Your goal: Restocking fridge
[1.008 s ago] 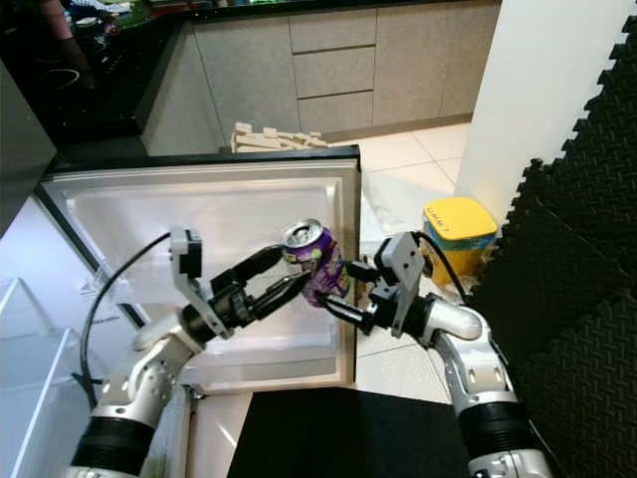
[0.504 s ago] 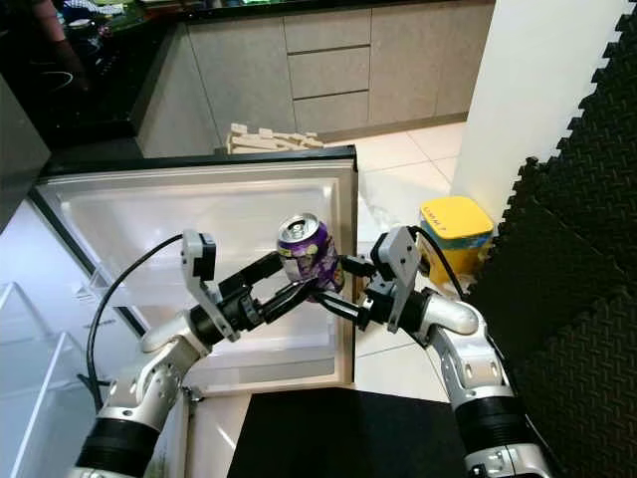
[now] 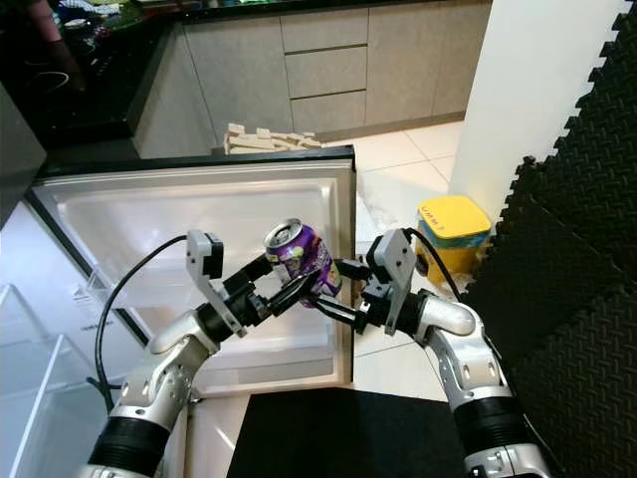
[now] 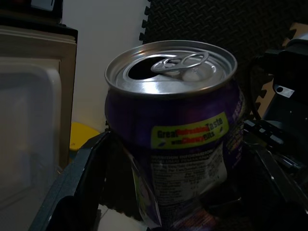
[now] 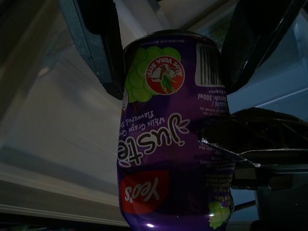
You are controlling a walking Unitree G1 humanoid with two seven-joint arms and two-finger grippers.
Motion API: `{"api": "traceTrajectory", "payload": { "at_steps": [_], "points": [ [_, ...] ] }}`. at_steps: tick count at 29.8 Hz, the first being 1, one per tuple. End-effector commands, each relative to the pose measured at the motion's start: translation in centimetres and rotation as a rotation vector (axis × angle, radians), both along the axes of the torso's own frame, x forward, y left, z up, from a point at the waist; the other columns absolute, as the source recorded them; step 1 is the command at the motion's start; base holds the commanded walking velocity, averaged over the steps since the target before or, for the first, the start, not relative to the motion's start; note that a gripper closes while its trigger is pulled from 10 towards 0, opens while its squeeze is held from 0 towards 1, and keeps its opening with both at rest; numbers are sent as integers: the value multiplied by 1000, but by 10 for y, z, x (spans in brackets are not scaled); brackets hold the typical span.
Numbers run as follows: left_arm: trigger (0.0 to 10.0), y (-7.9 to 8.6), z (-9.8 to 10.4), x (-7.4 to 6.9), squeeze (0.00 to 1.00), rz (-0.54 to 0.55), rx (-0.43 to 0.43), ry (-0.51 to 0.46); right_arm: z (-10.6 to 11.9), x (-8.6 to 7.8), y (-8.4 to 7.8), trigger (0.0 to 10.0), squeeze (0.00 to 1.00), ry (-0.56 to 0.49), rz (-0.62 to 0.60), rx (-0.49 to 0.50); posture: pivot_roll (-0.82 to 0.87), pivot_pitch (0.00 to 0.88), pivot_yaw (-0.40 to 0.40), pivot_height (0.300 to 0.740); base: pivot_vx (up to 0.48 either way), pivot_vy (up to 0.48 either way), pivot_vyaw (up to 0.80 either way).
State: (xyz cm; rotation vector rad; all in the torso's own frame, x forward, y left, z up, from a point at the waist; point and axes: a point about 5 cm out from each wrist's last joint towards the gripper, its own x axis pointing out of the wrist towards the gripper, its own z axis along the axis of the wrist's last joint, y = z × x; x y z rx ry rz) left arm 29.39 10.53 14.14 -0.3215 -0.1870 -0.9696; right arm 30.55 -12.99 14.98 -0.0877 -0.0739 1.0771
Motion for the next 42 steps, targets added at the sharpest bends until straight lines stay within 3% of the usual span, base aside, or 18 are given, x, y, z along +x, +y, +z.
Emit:
{"api": "traceTrajectory", "payload": {
  "at_steps": [1, 32, 33, 34, 37, 38, 42],
  "points": [
    [10000, -4, -3, 1, 0, 11, 1, 10, 0, -2, 2, 10000, 0, -2, 22, 13, -52, 16, 31, 740, 0, 0, 0],
    [10000, -7, 1, 15, 0, 147, -66, 49, -2, -6, 5, 10000, 0, 5, 48, 15, -51, 18, 32, 740, 0, 0, 0],
    [7216, -6, 1, 15, 0, 151, -74, 50, -2, -6, 5, 10000, 0, 5, 48, 16, -51, 18, 32, 740, 0, 0, 0],
    [0, -6, 1, 16, 0, 156, -79, 51, -2, -6, 6, 10000, 0, 5, 50, 16, -51, 18, 32, 740, 0, 0, 0],
    [0, -6, 2, 16, 0, 156, -80, 50, -2, -6, 6, 10000, 0, 6, 50, 17, -50, 18, 32, 740, 0, 0, 0],
    [10000, -6, 3, 17, 0, 160, -79, 51, -2, -6, 6, 10000, 0, 6, 50, 16, -50, 19, 32, 740, 0, 0, 0],
    [10000, -6, 4, 18, 0, 165, -82, 50, -2, -6, 6, 10000, 0, 6, 50, 16, -49, 20, 34, 740, 0, 0, 0]
  ]
}}
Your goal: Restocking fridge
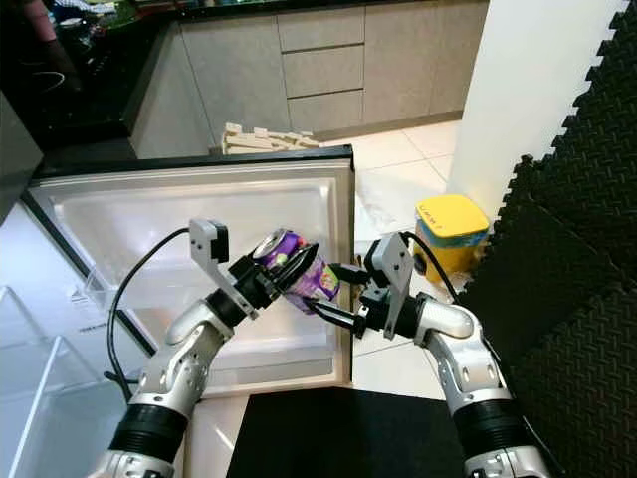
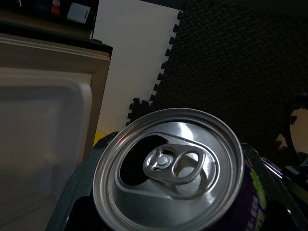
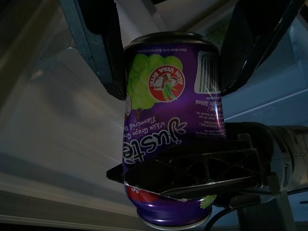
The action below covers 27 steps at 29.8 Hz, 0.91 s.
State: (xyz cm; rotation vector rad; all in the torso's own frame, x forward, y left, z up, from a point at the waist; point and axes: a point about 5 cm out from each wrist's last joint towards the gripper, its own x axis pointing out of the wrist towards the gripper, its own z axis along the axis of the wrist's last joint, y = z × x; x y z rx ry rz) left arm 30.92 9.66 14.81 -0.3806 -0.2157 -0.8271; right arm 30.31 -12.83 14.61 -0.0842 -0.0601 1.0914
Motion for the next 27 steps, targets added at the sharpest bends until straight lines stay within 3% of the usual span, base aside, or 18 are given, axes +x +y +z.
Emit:
{"api": "traceTrajectory", "payload": {
  "at_steps": [1, 16, 17, 20, 21, 23, 24, 27],
  "points": [
    [10000, 3, -2, 3, 0, 31, -16, 23, 2, -4, 4, 10000, 0, -7, 36, 22, -49, 18, 33, 740, 0, 0, 0],
    [10000, 5, 2, 5, 0, 48, 9, 1, 0, -2, 5, 10000, 4, 2, 14, 34, -47, 18, 35, 740, 0, 0, 0],
    [10000, 6, 3, 5, 0, 50, 20, -7, 0, -2, 4, 10000, 776, 5, 7, 39, -47, 19, 35, 740, 0, 0, 0],
    [10000, 6, 4, 6, 0, 53, 31, -17, 0, -1, 4, 10000, 863, 3, 0, 49, -46, 19, 36, 740, 0, 0, 0],
    [10000, 7, 4, 6, 0, 54, 33, -20, 0, -1, 3, 10000, 678, -1, -3, 52, -46, 19, 36, 740, 0, 0, 0],
    [10000, 7, 5, 6, 0, 58, 36, -23, 0, -1, 3, 10000, 678, -5, -8, 53, -47, 19, 37, 740, 0, 0, 0],
    [10000, 7, 5, 6, 0, 60, 39, -27, -1, -2, 3, 10000, 0, -7, -9, 52, -47, 19, 37, 740, 0, 0, 0],
    [10000, 7, 6, 6, 0, 70, 62, -44, -3, -3, 1, 10000, 0, 6, -12, 48, -47, 19, 34, 740, 0, 0, 0]
  ]
}}
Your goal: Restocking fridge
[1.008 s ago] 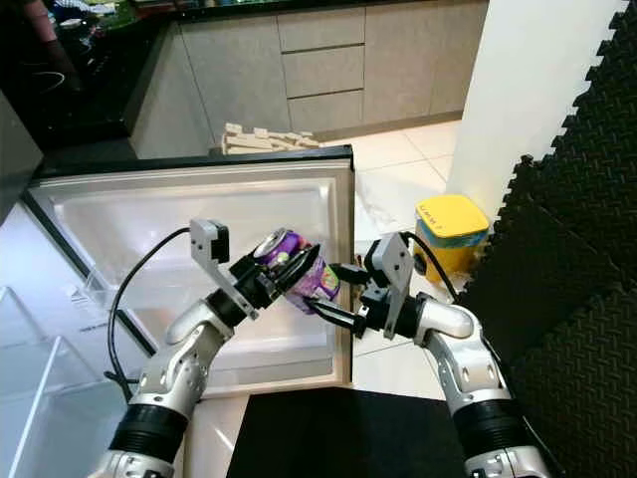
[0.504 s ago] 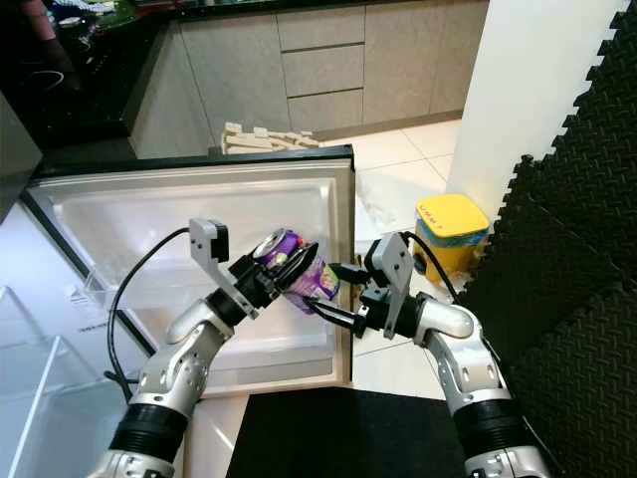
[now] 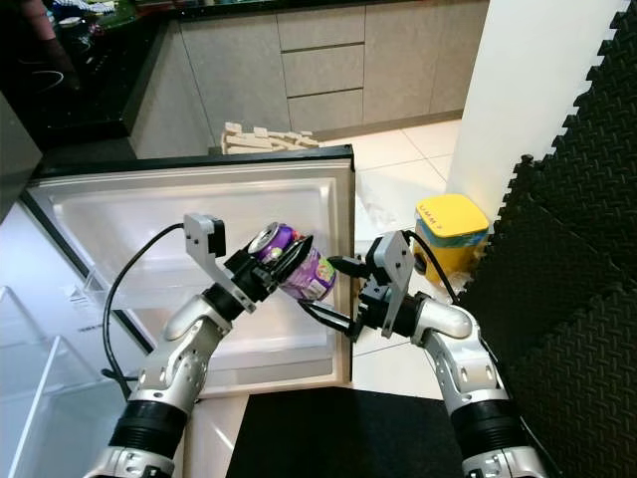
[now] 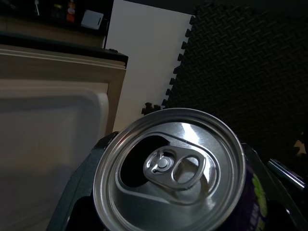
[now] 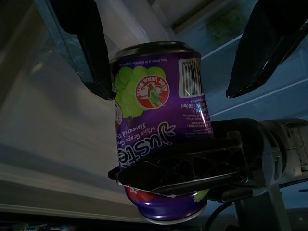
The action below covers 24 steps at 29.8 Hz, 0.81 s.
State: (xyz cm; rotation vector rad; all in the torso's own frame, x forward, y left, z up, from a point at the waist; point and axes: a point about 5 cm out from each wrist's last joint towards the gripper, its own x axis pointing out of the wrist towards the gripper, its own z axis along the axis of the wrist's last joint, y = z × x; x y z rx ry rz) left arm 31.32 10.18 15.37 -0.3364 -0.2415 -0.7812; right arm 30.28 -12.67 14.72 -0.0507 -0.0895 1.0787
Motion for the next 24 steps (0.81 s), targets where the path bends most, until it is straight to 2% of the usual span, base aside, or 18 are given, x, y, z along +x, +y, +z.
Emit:
{"api": "traceTrajectory", "payload": {
  "at_steps": [1, 7, 10, 13, 17, 20, 24],
  "points": [
    [10000, 2, 0, 2, 0, 16, 35, -13, -4, -2, -1, 10000, 0, 13, -1, 6, -47, 19, 34, 740, 0, 0, 0],
    [10000, -1, 1, 3, 0, 41, 120, -54, -18, -3, -10, 10000, 0, 60, -32, -21, -50, 18, 35, 740, 0, 0, 0],
    [10000, -6, 1, 4, 0, 49, 192, -94, -40, -3, -30, 10000, 0, 139, -139, -37, -56, 18, 42, 740, 0, 0, 0],
    [10000, -6, -1, 6, 0, 68, 234, -108, -52, -6, -39, 10000, 0, 187, -190, -27, -59, 18, 44, 740, 0, 0, 0],
    [10000, -7, -1, 8, 0, 84, 252, -114, -62, -10, -42, 10000, 0, 221, -216, -31, -60, 19, 48, 740, 0, 0, 0],
    [10000, -9, 1, 10, 0, 116, 269, -140, -82, -18, -42, 10000, 0, 304, -220, -31, -64, 21, 54, 740, 0, 0, 0],
    [10000, -16, 3, 14, 0, 183, 374, -220, -107, -30, -38, 10000, 0, 394, -229, -31, -64, 23, 57, 740, 0, 0, 0]
  ]
}}
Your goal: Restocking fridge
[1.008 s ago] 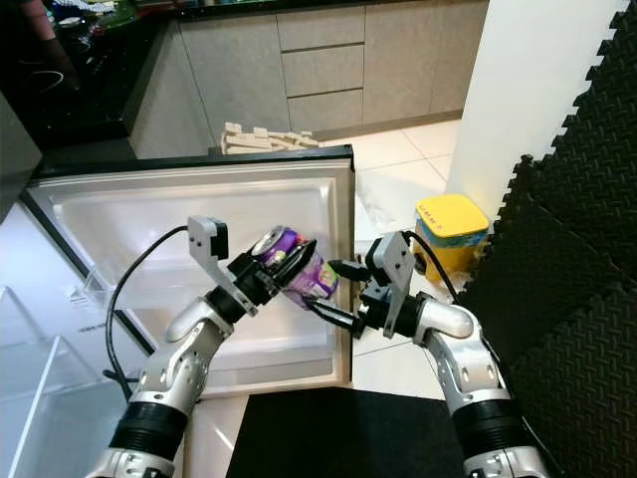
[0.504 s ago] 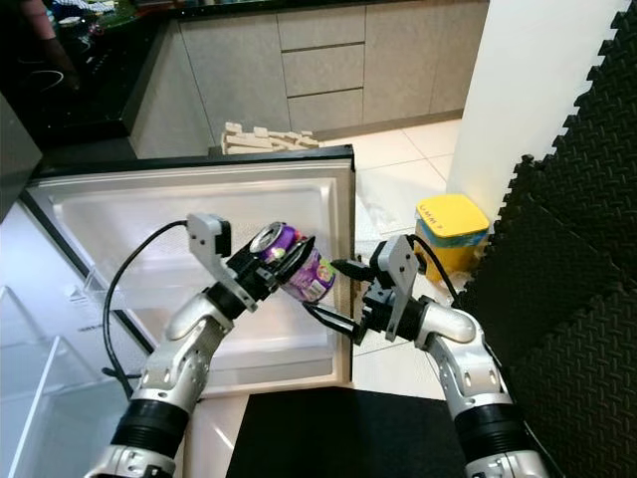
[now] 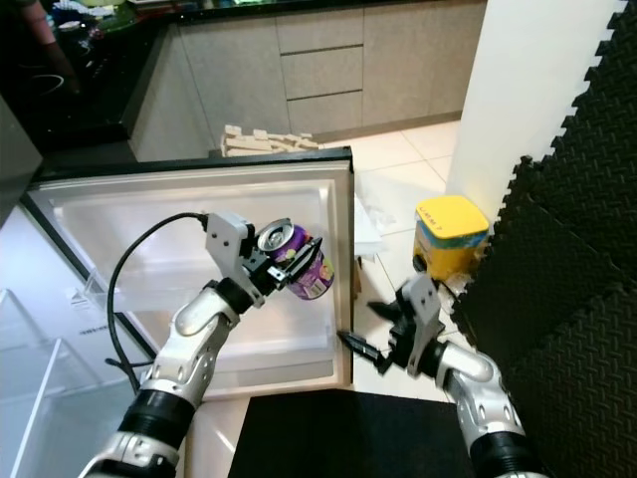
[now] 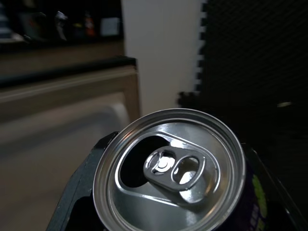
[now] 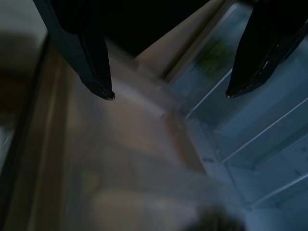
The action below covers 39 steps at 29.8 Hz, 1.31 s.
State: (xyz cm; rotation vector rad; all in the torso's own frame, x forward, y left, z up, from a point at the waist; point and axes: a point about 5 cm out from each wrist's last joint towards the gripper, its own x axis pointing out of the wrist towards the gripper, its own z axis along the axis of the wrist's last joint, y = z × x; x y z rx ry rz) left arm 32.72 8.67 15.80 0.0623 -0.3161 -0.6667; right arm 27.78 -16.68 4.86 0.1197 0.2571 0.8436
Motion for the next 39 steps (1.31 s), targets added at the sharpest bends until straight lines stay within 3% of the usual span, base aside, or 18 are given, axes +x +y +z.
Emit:
{"api": "traceTrajectory", "payload": {
  "at_steps": [1, 3, 4, 8, 13, 18, 26, 32, 37, 39],
  "points": [
    [10000, -3, -1, 2, 0, 28, 75, -41, -14, -8, 3, 10000, 0, 49, -5, 2, -65, 24, 59, 740, 0, 0, 0],
    [10000, -4, 0, 3, 0, 38, 87, -51, -18, -11, 4, 10000, 0, 67, -11, 8, -65, 24, 59, 740, 0, 0, 0],
    [10000, -11, -1, 4, 0, 47, 143, -81, -34, -20, 4, 10000, 0, 137, -27, 3, -69, 24, 64, 740, 0, 0, 0],
    [10000, -22, -4, 5, 0, 39, 216, -119, -62, -40, -2, 10000, 0, 257, -84, -45, -75, 28, 70, 740, 0, 0, 0],
    [10000, -27, -5, 7, 0, 39, 246, -141, -76, -52, -7, 10000, 0, 323, -142, -51, -84, 33, 77, 740, 0, 0, 0],
    [10000, -30, -6, 15, 0, 67, 317, -176, -101, -79, -15, 10000, 0, 444, -267, -83, -94, 43, 84, 740, 0, 0, 0],
    [10000, -20, -7, 24, 0, 134, 341, -156, -113, -94, -16, 10000, 0, 499, -326, -116, -104, 56, 88, 740, 0, 0, 0],
    [10000, -3, -7, 38, 0, 241, 393, -145, -119, -105, -16, 10000, 0, 516, -357, -120, -120, 75, 89, 740, 0, 0, 0],
    [10000, 4, -5, 43, 0, 281, 404, -136, -119, -105, -18, 10000, 0, 504, -372, -128, -129, 86, 88, 740, 0, 0, 0],
    [10000, 8, -6, 46, 0, 303, 406, -118, -114, -99, -26, 10000, 0, 448, -418, -131, -131, 92, 90, 740, 0, 0, 0]
  ]
}}
